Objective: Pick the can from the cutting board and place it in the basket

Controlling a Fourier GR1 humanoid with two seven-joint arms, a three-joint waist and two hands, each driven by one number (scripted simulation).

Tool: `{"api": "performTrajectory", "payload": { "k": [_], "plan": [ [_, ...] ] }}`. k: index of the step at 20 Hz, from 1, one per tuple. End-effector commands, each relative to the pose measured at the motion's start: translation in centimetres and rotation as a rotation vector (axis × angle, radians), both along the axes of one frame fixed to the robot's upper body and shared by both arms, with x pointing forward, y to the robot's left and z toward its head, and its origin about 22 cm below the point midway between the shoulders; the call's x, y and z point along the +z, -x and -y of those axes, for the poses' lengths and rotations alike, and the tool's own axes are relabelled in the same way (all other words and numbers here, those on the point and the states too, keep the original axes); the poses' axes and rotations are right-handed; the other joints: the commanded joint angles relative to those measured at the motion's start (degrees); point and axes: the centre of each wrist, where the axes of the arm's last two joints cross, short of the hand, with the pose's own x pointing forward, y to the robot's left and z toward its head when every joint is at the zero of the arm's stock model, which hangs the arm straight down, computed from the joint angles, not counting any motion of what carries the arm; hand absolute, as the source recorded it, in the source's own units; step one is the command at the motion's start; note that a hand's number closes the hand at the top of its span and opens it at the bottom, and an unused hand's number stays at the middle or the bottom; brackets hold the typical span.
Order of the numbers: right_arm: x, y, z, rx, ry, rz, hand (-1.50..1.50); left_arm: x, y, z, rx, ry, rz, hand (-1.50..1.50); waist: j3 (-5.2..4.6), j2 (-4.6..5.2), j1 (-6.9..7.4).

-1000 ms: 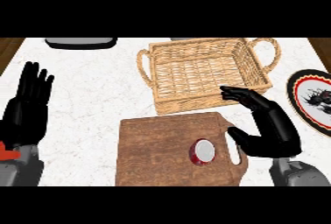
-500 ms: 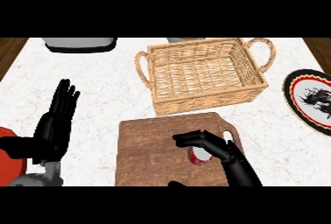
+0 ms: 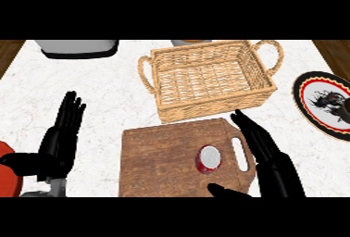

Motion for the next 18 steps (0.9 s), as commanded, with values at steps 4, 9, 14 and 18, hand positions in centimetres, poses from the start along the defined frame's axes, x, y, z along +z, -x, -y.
{"api": "performTrajectory", "payload": {
  "k": [4,9,14,18],
  "plan": [
    [3.8,2.7,1.0,-0.101,0.384,-0.235,-1.5,0.0,0.4,0.8,-0.013,-0.003,0.007,0.0,-0.03,0.16,1.0],
    [7.1,4.5,-0.4,0.001,0.405,-0.366,-1.5,0.2,0.2,0.9,-0.041,-0.012,0.034,0.0,0.18,0.83,2.72],
    [8.4,3.5,-3.0,0.004,0.39,-0.396,-1.5,0.8,-0.9,0.2,-0.052,0.005,0.013,0.0,0.33,1.08,2.92],
    [8.0,2.5,-3.7,-0.069,0.457,-0.431,-1.5,0.6,-0.5,0.8,-0.045,-0.012,0.036,0.0,0.3,0.92,2.91]
  ]
}}
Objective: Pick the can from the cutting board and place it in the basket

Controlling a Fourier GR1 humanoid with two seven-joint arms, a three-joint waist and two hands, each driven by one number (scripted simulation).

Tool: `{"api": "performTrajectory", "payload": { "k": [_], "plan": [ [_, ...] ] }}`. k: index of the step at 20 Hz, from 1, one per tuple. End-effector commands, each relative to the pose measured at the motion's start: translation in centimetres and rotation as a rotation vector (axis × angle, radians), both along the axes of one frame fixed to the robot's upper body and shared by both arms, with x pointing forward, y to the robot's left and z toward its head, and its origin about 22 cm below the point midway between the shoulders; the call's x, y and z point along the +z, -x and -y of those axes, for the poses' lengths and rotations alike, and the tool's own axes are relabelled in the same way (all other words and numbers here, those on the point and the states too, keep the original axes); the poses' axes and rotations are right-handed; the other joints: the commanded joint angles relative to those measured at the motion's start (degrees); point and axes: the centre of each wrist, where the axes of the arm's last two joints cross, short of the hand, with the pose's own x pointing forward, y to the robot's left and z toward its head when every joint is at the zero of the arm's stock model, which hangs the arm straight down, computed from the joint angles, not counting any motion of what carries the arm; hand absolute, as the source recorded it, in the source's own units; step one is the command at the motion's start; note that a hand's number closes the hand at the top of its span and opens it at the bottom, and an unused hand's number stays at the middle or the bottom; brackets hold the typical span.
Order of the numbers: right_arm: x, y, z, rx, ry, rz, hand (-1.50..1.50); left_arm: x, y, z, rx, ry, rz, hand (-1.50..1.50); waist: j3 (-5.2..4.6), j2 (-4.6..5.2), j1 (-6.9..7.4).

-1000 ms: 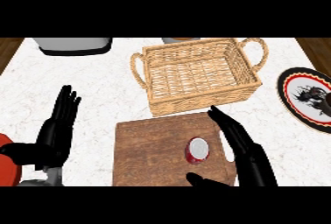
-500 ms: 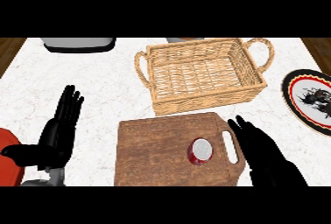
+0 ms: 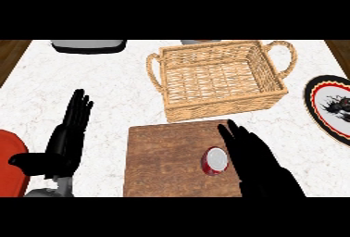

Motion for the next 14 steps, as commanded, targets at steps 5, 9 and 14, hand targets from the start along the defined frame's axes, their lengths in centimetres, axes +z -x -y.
{"api": "performTrajectory", "payload": {
  "k": [5,9,14],
  "plan": [
    [0.6,-1.0,-0.6,-0.143,0.195,-0.153,-1.5,0.8,-0.3,0.4,-0.003,-0.005,0.005,0.0,0.14,0.04,-0.02],
    [0.8,-1.8,-0.5,-0.15,0.171,-0.165,-1.5,0.0,-0.2,-1.2,0.011,0.002,-0.01,0.0,0.18,0.1,0.15],
    [-0.8,-1.9,-1.0,-0.135,0.132,-0.206,-1.5,-0.1,0.4,0.3,-0.003,0.002,-0.013,0.0,0.29,0.09,0.11]
  ]
}}
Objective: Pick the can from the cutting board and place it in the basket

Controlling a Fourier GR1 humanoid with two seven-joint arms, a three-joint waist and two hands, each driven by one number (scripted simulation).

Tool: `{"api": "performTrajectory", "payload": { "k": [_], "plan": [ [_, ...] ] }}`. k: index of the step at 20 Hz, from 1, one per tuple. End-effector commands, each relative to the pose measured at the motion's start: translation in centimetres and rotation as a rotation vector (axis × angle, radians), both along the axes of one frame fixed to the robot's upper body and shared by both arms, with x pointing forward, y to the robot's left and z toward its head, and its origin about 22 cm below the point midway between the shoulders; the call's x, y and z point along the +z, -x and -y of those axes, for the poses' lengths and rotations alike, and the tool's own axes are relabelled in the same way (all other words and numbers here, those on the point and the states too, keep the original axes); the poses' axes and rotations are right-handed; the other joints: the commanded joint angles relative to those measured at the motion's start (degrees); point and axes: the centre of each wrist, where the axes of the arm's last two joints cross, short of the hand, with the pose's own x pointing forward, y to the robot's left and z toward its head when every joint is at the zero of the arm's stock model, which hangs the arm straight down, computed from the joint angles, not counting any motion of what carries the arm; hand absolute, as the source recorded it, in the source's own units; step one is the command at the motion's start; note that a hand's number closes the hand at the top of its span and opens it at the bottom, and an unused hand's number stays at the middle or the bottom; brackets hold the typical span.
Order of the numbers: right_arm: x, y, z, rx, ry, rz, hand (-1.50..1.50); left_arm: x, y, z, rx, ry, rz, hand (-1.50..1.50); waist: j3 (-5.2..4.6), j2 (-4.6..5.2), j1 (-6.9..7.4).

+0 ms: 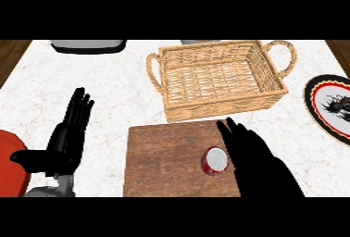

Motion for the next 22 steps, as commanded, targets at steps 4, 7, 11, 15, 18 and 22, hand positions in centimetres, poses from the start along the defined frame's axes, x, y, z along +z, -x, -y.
{"api": "performTrajectory", "payload": {
  "k": [4,7,11,15,18,22],
  "plan": [
    [-0.8,-0.6,-2.0,-0.108,0.058,-0.065,-1.5,0.2,-0.3,1.2,-0.025,0.022,-0.01,0.0,0.08,0.1,-0.04],
    [-1.6,-0.9,-0.8,-0.1,0.056,-0.104,-1.5,-0.7,0.5,0.4,-0.015,0.01,-0.004,0.0,0.09,0.12,-0.08],
    [-0.6,-0.6,-2.1,-0.134,0.082,-0.057,-1.5,0.3,0.5,0.3,-0.012,0.021,-0.005,0.0,0.06,0.05,0.2],
    [-2.8,-1.4,-1.3,-0.135,0.087,-0.049,-1.5,-0.2,1.1,-0.2,0.0,-0.015,0.0,0.0,0.12,0.07,0.04],
    [-3.5,-1.4,-2.7,-0.142,0.082,-0.061,-1.5,0.7,-0.1,0.1,-0.011,0.002,0.005,0.0,0.11,0.09,0.05],
    [-2.6,-1.1,-2.3,-0.141,0.087,-0.058,-1.5,1.6,0.3,1.5,0.0,0.011,-0.001,0.0,0.12,0.03,0.06]
  ]
}}
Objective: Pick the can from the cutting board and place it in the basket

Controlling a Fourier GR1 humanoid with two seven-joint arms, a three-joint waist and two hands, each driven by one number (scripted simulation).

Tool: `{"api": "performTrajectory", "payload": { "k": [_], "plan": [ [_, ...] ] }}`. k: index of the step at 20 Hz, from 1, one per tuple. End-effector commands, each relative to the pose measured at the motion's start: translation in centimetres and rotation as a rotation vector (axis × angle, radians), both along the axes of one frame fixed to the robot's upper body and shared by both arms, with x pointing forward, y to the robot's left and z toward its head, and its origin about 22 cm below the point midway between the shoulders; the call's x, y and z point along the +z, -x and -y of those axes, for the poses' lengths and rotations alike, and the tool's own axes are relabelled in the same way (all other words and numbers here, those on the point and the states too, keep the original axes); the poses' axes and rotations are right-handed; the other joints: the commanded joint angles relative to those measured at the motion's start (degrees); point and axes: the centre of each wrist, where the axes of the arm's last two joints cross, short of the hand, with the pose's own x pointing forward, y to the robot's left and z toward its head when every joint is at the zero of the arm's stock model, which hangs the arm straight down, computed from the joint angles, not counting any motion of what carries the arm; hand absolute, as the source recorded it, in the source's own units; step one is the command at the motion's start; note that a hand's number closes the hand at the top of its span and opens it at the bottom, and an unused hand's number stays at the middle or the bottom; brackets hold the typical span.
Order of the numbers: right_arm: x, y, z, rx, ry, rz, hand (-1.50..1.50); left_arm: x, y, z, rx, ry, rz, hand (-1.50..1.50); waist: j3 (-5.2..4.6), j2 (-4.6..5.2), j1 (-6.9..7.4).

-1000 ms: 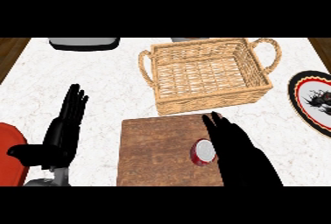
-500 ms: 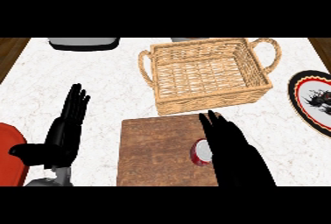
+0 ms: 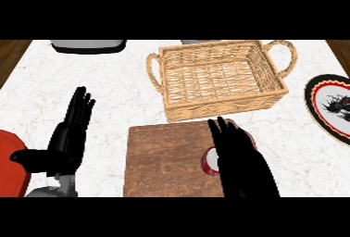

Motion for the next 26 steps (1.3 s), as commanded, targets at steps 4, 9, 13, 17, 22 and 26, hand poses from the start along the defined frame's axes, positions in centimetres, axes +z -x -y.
{"api": "performTrajectory", "payload": {
  "k": [4,9,13,17,22,26],
  "plan": [
    [-1.7,1.2,-1.1,-0.109,-0.003,-0.048,-1.5,0.4,-0.6,-0.9,0.007,-0.005,-0.005,0.0,0.01,-0.04,-0.13],
    [-2.5,-1.9,-1.5,-0.11,0.033,-0.095,-1.5,-0.3,-0.4,-0.3,0.001,-0.002,-0.004,0.0,0.0,0.04,0.13],
    [-4.9,-2.4,-0.7,-0.099,0.033,-0.101,-1.5,0.7,-0.7,1.0,-0.002,0.005,0.003,0.0,0.02,0.03,-0.02],
    [-4.8,-2.8,-0.3,-0.098,0.017,-0.108,-1.5,-0.3,0.8,-1.4,-0.008,-0.003,0.021,0.0,0.0,0.03,0.13],
    [-5.8,-0.4,-0.2,-0.101,0.028,-0.129,-1.5,0.2,0.0,-1.2,0.007,0.008,-0.01,0.0,0.01,-0.03,-0.1],
    [-5.5,-1.8,0.1,-0.093,0.024,-0.129,-1.5,-1.0,-0.3,-0.7,-0.011,-0.011,-0.008,0.0,0.01,0.0,-0.06]
  ]
}}
